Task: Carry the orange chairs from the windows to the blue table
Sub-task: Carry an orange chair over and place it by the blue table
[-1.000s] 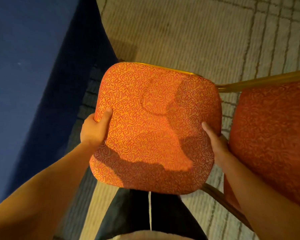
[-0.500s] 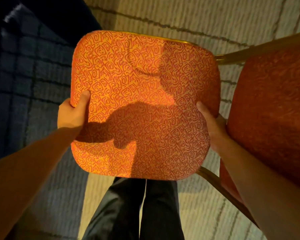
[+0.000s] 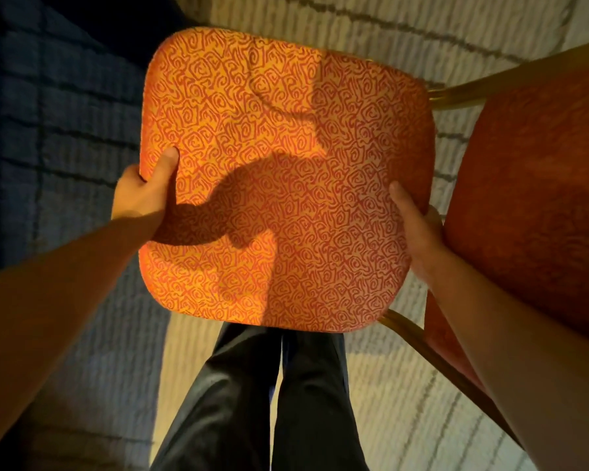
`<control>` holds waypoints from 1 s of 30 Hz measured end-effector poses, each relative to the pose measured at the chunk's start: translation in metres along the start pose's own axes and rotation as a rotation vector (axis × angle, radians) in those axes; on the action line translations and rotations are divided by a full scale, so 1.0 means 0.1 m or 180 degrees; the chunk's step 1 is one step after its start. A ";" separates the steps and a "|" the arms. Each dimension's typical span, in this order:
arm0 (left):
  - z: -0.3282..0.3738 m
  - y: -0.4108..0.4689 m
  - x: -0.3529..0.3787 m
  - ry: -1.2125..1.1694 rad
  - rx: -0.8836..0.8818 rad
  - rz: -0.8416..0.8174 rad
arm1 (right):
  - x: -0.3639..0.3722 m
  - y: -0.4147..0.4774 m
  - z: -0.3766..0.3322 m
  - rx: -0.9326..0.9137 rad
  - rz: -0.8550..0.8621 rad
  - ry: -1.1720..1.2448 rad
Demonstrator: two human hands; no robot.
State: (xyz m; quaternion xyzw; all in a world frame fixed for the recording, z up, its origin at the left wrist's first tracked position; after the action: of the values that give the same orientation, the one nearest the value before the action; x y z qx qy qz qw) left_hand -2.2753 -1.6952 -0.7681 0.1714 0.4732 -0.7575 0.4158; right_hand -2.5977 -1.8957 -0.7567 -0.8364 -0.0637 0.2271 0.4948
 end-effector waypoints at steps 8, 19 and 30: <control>0.31 -0.55 -0.03 0.0225 -0.0033 0.0149 | 0.04 -0.31 -0.03 -0.0396 0.0132 -0.1152; 1.51 -2.10 -0.70 -0.0403 0.0071 -0.0674 | -0.40 -1.65 -0.76 -0.1297 -0.0897 -0.1854; 1.84 -3.45 -1.22 -0.0702 0.0613 -0.0674 | -0.77 -2.58 -1.22 -0.2164 -0.1288 -0.2604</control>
State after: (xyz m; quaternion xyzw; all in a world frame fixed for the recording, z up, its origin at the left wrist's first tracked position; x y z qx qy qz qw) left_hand -2.4515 -1.7249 -0.3997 0.0755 0.3654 -0.8530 0.3648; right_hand -2.5814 -1.8889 -0.4614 -0.7637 -0.4786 0.4001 0.1664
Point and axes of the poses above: each hand's wrist, its own y-axis towards the middle knuckle, its own x-axis out of the palm, z = x × y, the point moved 1 cm from there along y, towards the middle knuckle, and after that the axes turned 2 degrees about x, right-handed, at the moved point
